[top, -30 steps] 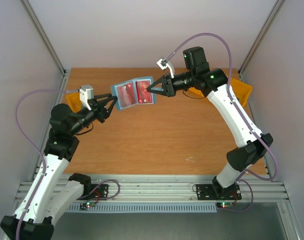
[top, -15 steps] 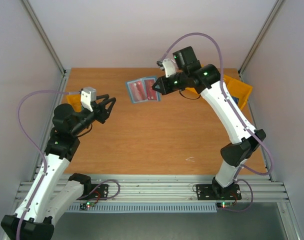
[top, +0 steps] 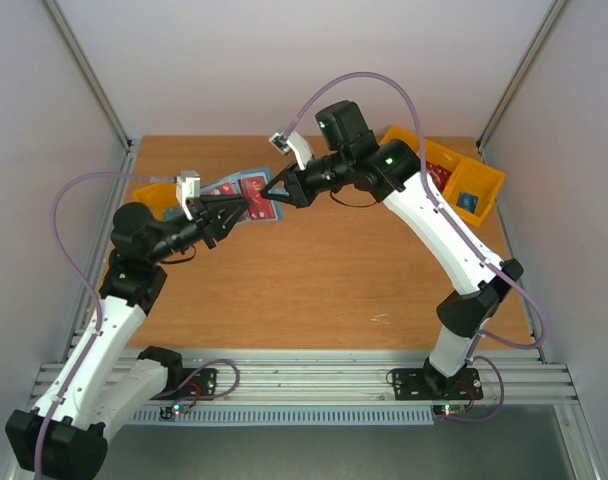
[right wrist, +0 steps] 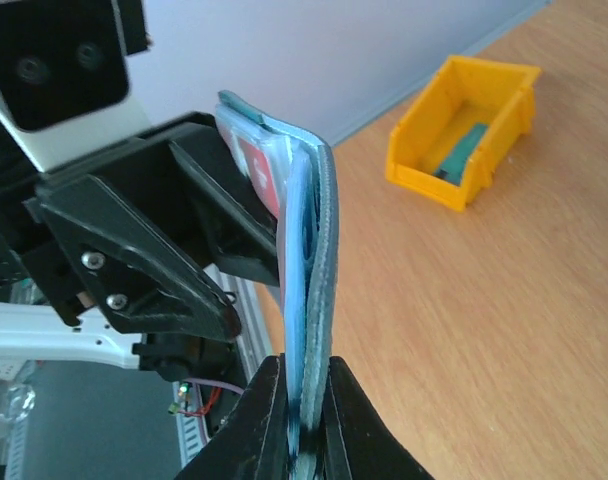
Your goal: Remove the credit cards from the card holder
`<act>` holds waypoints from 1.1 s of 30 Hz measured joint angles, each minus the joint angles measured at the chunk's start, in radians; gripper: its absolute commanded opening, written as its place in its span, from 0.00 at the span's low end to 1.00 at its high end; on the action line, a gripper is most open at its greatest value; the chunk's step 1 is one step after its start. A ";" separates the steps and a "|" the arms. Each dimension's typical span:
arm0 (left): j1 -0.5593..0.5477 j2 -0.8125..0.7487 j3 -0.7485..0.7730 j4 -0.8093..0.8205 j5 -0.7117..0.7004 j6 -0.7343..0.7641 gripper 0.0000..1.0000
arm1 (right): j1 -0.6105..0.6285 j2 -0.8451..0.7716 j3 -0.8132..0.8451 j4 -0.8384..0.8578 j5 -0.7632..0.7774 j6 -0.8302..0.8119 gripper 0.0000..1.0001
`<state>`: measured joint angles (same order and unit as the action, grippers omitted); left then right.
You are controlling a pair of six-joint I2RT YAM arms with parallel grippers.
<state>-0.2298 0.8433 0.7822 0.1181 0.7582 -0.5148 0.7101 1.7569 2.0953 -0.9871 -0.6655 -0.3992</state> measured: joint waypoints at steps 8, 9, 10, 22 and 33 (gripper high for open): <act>0.000 -0.009 -0.007 0.045 0.048 -0.015 0.25 | -0.004 0.000 -0.002 0.053 -0.103 -0.011 0.01; 0.000 -0.009 -0.007 0.054 0.058 -0.017 0.22 | -0.004 0.000 -0.002 0.061 -0.111 -0.011 0.01; 0.001 -0.009 -0.007 0.059 0.063 -0.019 0.18 | -0.004 0.000 -0.004 0.068 -0.120 -0.012 0.01; 0.008 -0.018 -0.011 0.104 0.119 -0.032 0.00 | -0.015 -0.004 -0.032 0.101 -0.164 -0.043 0.35; 0.006 -0.024 -0.016 0.103 0.121 -0.032 0.00 | -0.066 -0.065 -0.201 0.143 -0.260 -0.049 0.33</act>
<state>-0.2237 0.8196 0.7658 0.2211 0.8791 -0.5472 0.6441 1.6920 1.8946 -0.8440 -0.9257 -0.4484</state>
